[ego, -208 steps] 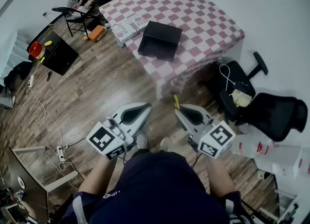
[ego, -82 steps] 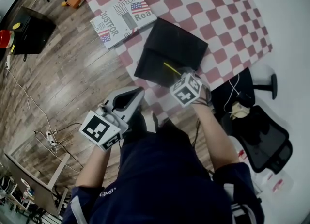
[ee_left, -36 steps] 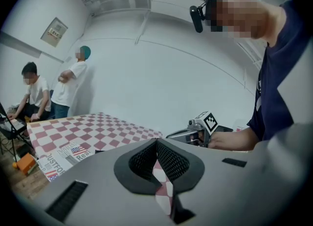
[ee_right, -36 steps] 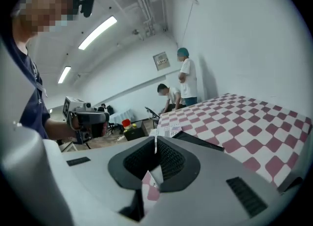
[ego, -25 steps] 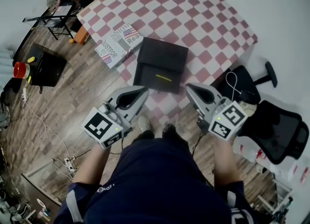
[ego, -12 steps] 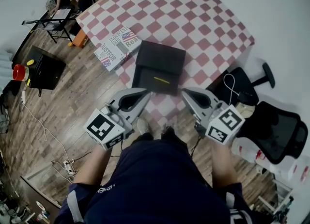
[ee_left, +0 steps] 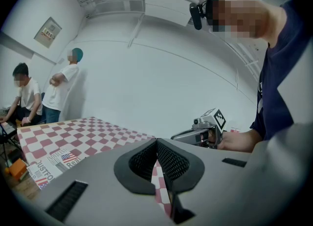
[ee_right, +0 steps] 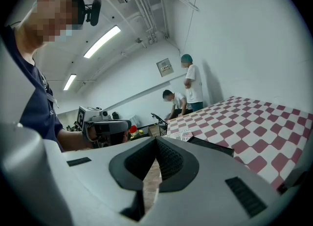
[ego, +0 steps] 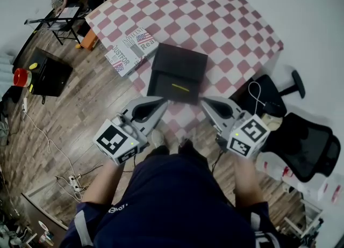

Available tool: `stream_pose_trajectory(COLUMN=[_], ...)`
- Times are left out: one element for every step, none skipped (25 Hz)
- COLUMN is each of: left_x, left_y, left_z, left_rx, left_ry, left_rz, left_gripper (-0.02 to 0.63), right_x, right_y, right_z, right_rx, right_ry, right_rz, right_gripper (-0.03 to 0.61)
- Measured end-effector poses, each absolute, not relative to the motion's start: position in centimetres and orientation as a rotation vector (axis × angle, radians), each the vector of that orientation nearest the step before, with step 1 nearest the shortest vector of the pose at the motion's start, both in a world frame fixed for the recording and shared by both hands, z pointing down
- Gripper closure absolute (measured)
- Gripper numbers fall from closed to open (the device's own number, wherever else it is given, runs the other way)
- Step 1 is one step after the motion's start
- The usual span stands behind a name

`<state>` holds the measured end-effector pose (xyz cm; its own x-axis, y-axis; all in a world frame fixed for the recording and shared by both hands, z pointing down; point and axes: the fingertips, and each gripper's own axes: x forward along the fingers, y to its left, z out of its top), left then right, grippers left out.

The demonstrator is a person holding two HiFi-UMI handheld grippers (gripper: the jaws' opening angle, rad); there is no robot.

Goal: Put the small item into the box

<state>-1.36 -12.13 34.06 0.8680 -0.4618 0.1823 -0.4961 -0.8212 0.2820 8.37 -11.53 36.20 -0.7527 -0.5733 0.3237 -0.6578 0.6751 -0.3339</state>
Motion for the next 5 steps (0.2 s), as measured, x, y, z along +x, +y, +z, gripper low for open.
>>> stream_pose_trajectory(left_x=[-1.42,-1.48,-1.55,-1.63,-1.7], left_y=[-12.14,-12.15,-12.18,-12.21,-12.24], left_z=[34.13,34.2,34.24,34.28,34.31], left_rx=[2.718,2.717,2.716,2.715,2.713], left_ry=[-0.718,-0.719,-0.722,-0.725,-0.728], left_rz=[0.151,0.152,0.154,0.157,0.159], left_gripper=[0.581,0.581,0.581,0.581,0.581], right_x=[8.31,8.25,8.19,8.13,8.07], right_y=[-11.54,-11.55,-11.54,-11.54,-11.52], right_z=[36.3,36.4,36.5,36.61,36.72], right_rx=[1.001,1.0,0.998,0.995,0.993], right_ry=[-2.694,-2.692,-2.69,-2.689,-2.687], right_rz=[0.651,0.651,0.651,0.65,0.65], right_gripper=[0.561,0.561,0.561,0.561,0.561])
